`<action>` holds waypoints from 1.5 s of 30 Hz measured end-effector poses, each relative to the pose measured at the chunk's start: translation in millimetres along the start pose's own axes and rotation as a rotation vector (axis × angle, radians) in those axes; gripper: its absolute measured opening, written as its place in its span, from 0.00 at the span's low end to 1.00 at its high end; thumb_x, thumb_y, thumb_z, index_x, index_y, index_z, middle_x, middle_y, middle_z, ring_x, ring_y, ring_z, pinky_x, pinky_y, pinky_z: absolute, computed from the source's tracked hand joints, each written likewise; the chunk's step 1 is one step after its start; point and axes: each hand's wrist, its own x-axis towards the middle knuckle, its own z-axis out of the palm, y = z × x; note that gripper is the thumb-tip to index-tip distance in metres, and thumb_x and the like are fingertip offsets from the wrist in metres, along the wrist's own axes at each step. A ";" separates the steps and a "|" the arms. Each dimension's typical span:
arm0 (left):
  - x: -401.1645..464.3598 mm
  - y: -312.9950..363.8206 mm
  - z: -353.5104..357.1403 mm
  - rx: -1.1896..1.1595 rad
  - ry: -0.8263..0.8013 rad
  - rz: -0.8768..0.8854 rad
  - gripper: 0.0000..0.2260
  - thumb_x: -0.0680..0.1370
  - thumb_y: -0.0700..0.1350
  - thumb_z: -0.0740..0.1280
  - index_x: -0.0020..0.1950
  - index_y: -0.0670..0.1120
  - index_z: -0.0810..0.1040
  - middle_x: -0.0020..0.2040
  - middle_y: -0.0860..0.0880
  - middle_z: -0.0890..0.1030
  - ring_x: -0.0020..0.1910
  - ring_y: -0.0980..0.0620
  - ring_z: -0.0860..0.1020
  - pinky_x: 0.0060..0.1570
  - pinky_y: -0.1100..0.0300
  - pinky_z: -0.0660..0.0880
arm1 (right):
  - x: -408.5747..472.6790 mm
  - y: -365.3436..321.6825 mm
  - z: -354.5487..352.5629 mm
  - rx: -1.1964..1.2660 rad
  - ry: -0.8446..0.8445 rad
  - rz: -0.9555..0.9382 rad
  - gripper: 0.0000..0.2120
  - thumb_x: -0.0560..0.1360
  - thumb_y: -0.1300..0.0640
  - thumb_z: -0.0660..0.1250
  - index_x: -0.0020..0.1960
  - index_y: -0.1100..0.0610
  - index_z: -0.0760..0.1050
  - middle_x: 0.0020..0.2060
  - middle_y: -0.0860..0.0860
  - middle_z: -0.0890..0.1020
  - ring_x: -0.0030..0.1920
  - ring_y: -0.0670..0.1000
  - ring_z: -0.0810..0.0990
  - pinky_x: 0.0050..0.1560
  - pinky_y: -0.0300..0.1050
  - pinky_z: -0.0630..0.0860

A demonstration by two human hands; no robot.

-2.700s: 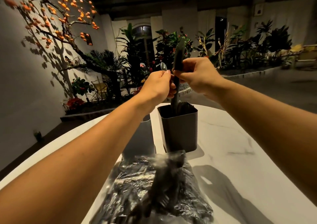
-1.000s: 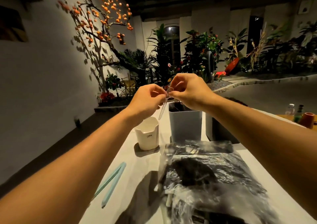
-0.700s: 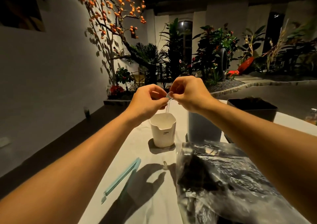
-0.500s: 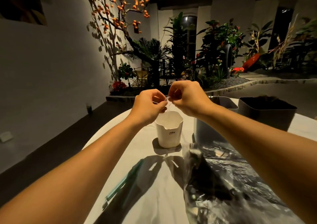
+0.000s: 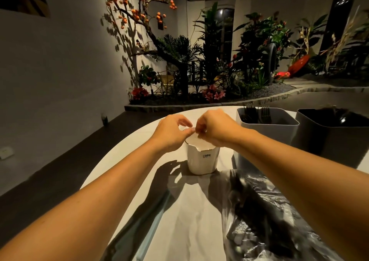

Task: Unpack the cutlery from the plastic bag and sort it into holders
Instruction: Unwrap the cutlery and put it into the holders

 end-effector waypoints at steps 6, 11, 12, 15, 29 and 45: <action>-10.8 9.4 -6.8 -0.035 0.054 -0.022 0.09 0.83 0.42 0.64 0.58 0.49 0.82 0.60 0.49 0.81 0.59 0.53 0.76 0.54 0.58 0.70 | -9.9 0.0 -18.1 0.083 0.044 0.037 0.09 0.75 0.65 0.70 0.50 0.54 0.84 0.45 0.50 0.84 0.47 0.49 0.81 0.51 0.48 0.82; -43.3 34.3 -11.2 -0.071 -0.012 0.008 0.10 0.84 0.42 0.62 0.61 0.49 0.80 0.62 0.49 0.80 0.57 0.54 0.75 0.54 0.59 0.71 | -50.6 -6.6 -43.0 0.122 0.048 0.036 0.06 0.77 0.62 0.68 0.48 0.54 0.82 0.46 0.50 0.83 0.47 0.49 0.80 0.48 0.42 0.78; -52.9 39.6 -12.5 -0.076 -0.021 0.019 0.10 0.84 0.42 0.62 0.62 0.49 0.80 0.62 0.49 0.80 0.58 0.53 0.75 0.55 0.59 0.72 | -61.2 -8.8 -48.9 0.128 0.044 0.040 0.06 0.77 0.62 0.68 0.48 0.53 0.82 0.45 0.50 0.83 0.45 0.48 0.81 0.46 0.41 0.78; -84.8 53.9 -13.8 -0.083 -0.063 0.053 0.10 0.84 0.42 0.62 0.61 0.48 0.80 0.61 0.49 0.80 0.60 0.51 0.77 0.60 0.55 0.75 | -100.3 -15.9 -63.6 0.181 -0.015 0.045 0.06 0.77 0.63 0.67 0.48 0.56 0.83 0.42 0.51 0.84 0.38 0.47 0.83 0.36 0.37 0.78; -219.7 130.3 11.2 -0.034 -0.489 0.174 0.21 0.74 0.48 0.76 0.65 0.47 0.76 0.60 0.47 0.80 0.58 0.50 0.79 0.59 0.54 0.78 | -254.1 -28.5 -117.0 0.334 -0.555 0.266 0.05 0.78 0.62 0.67 0.50 0.61 0.82 0.40 0.56 0.87 0.43 0.54 0.87 0.48 0.48 0.83; -245.6 129.4 61.2 0.024 0.202 0.216 0.05 0.80 0.45 0.65 0.45 0.49 0.78 0.37 0.55 0.77 0.37 0.55 0.76 0.35 0.62 0.70 | -323.7 7.9 -86.1 -0.312 -0.309 0.292 0.15 0.79 0.63 0.63 0.64 0.57 0.76 0.57 0.55 0.79 0.55 0.56 0.78 0.53 0.46 0.76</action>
